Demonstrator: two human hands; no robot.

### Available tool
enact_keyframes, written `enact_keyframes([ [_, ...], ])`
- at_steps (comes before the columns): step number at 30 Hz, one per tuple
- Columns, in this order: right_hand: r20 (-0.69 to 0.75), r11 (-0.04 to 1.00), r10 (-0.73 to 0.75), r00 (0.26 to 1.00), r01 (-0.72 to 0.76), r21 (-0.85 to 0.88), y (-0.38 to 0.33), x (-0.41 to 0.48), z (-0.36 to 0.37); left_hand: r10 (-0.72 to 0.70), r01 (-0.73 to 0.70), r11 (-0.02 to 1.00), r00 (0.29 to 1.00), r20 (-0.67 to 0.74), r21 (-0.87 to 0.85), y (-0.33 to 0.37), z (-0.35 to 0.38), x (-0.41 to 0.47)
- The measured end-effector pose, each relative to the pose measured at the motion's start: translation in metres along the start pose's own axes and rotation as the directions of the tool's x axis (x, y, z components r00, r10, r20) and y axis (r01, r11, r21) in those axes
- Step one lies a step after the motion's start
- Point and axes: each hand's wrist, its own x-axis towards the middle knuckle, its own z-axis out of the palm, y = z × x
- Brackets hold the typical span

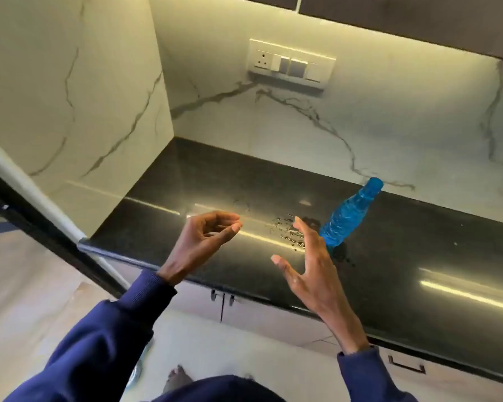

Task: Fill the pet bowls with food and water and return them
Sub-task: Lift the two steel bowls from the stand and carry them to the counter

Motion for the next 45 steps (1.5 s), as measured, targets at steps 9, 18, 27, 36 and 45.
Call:
enact_keyframes([
  [9,0.201,0.996,0.01,0.979,-0.026,0.08,-0.041,0.021,0.07,-0.067,0.057,0.995,0.988,-0.138,-0.076,-0.05,-0.081,-0.034],
  [18,0.471,0.986,-0.158,0.868,0.111,0.127,-0.116,0.061,0.175,-0.234,0.163,0.969,0.85,-0.472,-0.188,-0.094,-0.174,-0.116],
  [27,0.732,0.904,-0.404,0.548,0.364,0.226,-0.198,0.097,0.285,-0.405,0.212,0.914,0.468,-0.786,-0.345,-0.125,-0.221,-0.225],
  [36,0.87,0.833,-0.466,0.159,0.41,0.371,-0.224,0.095,0.385,-0.553,0.174,0.826,0.069,-0.83,-0.536,-0.156,-0.195,-0.282],
  [45,0.938,0.897,-0.341,0.064,0.32,0.304,-0.183,0.06,0.493,-0.665,0.188,0.734,-0.001,-0.747,-0.653,-0.265,-0.193,-0.307],
])
